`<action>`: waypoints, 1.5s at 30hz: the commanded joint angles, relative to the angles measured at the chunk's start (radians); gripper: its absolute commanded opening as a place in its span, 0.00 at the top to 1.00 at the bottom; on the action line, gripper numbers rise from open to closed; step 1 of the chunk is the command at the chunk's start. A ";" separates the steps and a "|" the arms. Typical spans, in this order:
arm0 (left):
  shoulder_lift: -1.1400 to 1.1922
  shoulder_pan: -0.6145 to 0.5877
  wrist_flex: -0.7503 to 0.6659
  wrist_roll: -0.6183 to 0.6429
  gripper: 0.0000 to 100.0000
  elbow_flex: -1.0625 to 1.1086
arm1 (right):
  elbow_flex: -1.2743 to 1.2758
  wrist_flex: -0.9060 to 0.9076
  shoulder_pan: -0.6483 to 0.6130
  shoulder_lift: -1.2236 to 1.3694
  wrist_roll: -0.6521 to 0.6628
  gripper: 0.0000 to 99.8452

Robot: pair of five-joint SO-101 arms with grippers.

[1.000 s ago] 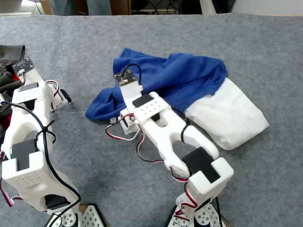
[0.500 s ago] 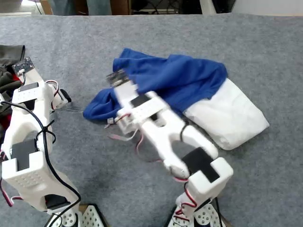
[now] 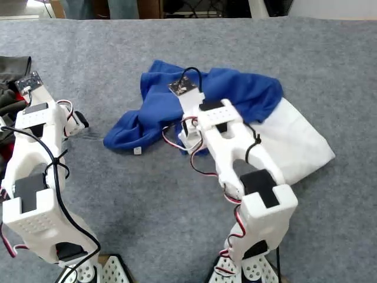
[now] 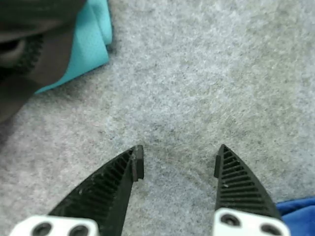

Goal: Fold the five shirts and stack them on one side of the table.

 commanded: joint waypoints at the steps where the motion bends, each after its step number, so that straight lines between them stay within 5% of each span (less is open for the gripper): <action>1: -0.005 0.012 0.009 -0.009 0.75 -0.053 | -0.096 0.146 0.041 -0.163 0.011 0.98; 12: -0.006 0.010 0.008 -0.009 0.75 -0.053 | -0.397 0.689 0.052 -0.470 0.354 0.98; 17: -0.008 0.010 0.006 -0.009 0.75 -0.053 | -0.318 0.687 0.094 -0.595 0.497 0.98; 24: -0.008 0.013 0.006 -0.009 0.75 -0.053 | -0.397 0.686 0.140 -0.733 0.414 0.98; 30: -0.008 0.013 0.006 -0.009 0.75 -0.053 | -0.493 0.680 -0.133 -0.837 0.288 0.98; 39: -0.008 0.012 0.009 -0.009 0.75 -0.053 | 0.041 0.557 -0.238 -0.800 0.279 0.97; 45: -0.008 0.012 0.009 -0.009 0.75 -0.053 | 0.272 0.566 -0.390 -0.806 0.262 0.65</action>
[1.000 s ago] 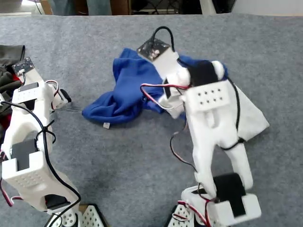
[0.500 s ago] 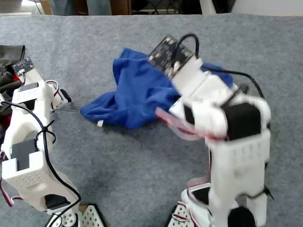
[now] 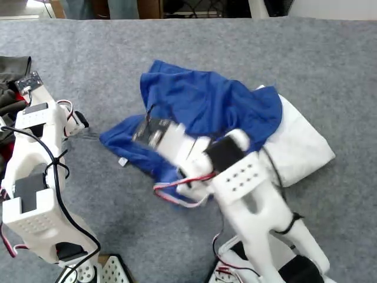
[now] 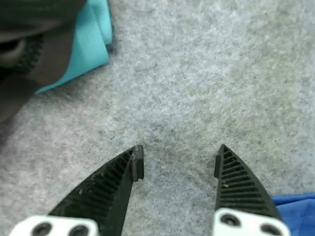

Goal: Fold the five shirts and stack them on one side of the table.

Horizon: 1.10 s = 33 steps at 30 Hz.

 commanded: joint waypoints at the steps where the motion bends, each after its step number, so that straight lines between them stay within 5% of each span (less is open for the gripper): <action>1: -0.008 0.012 0.009 -0.009 0.75 -0.053 | 0.045 0.026 -0.072 -0.004 -0.006 0.61; 4: -0.008 0.012 0.008 -0.009 0.75 -0.053 | 0.002 0.074 -0.034 -0.005 -0.006 0.55; 8: -0.008 0.010 0.009 -0.009 0.75 -0.053 | -0.041 0.035 0.051 0.002 -0.008 0.61; 16: -0.009 -0.001 0.008 -0.009 0.75 -0.053 | 0.056 -0.109 -0.063 0.004 -0.150 0.99; 25: -0.005 -0.180 0.032 -0.009 0.75 -0.116 | 0.189 -0.239 -0.238 0.004 -0.508 0.74; 29: -0.002 -0.202 0.029 -0.009 0.75 -0.125 | 0.277 -0.442 -0.272 0.005 -0.660 0.73; 33: -0.002 -0.197 0.028 -0.009 0.75 -0.125 | 0.433 -0.657 -0.229 0.084 -0.661 0.73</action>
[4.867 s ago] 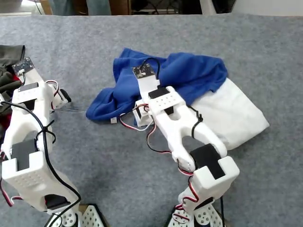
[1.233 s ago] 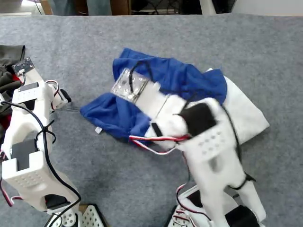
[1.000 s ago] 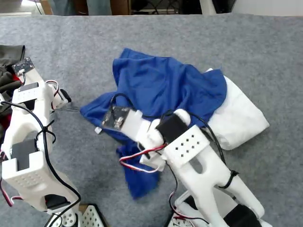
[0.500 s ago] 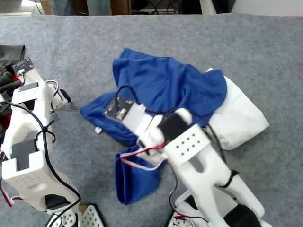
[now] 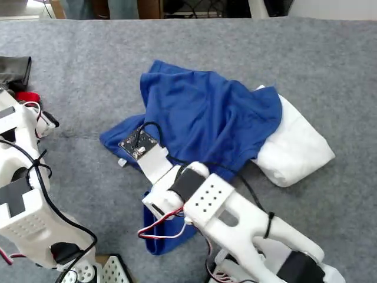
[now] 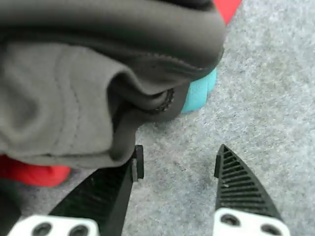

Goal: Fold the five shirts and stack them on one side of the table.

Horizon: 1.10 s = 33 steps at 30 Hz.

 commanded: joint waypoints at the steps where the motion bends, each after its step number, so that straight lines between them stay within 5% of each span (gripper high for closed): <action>1: -0.008 -0.005 0.002 -0.009 0.75 -0.050 | 0.096 -0.163 0.068 0.070 -0.020 0.73; 9: -0.006 -0.002 0.000 -0.009 0.75 -0.050 | -0.068 0.089 0.361 0.137 0.169 0.73; 15: -0.006 -0.002 0.000 -0.009 0.75 -0.050 | -0.027 -0.120 0.381 0.271 0.206 0.73; 21: -0.006 -0.002 -0.002 -0.011 0.75 -0.050 | -0.200 -0.110 0.479 0.588 0.284 0.98; 33: -0.006 0.019 -0.002 -0.011 0.75 -0.050 | -0.674 -0.017 0.760 0.682 0.457 0.97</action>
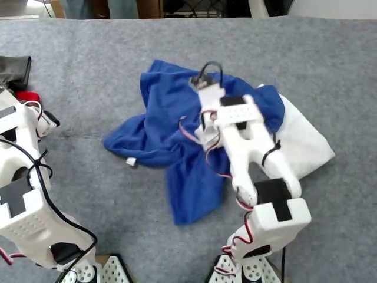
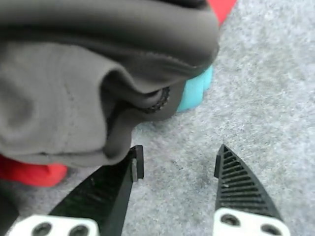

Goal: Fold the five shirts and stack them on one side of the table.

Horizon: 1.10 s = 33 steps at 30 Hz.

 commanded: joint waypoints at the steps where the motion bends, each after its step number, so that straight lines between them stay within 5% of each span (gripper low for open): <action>1: -0.006 0.010 -0.002 -0.011 0.75 -0.050 | -0.117 -0.049 0.060 0.016 0.055 0.97; 9: -0.006 0.010 -0.002 -0.011 0.75 -0.050 | -0.303 -0.189 0.115 0.242 0.172 0.97; 18: -0.006 0.024 -0.002 -0.011 0.75 -0.050 | -0.463 0.245 0.140 0.197 0.172 0.74; 29: -0.005 0.036 -0.002 -0.011 0.75 -0.048 | -0.437 0.351 0.130 -0.150 0.166 0.74; 33: -0.005 0.036 -0.002 -0.011 0.75 -0.048 | -0.289 0.465 0.009 -0.266 0.207 0.74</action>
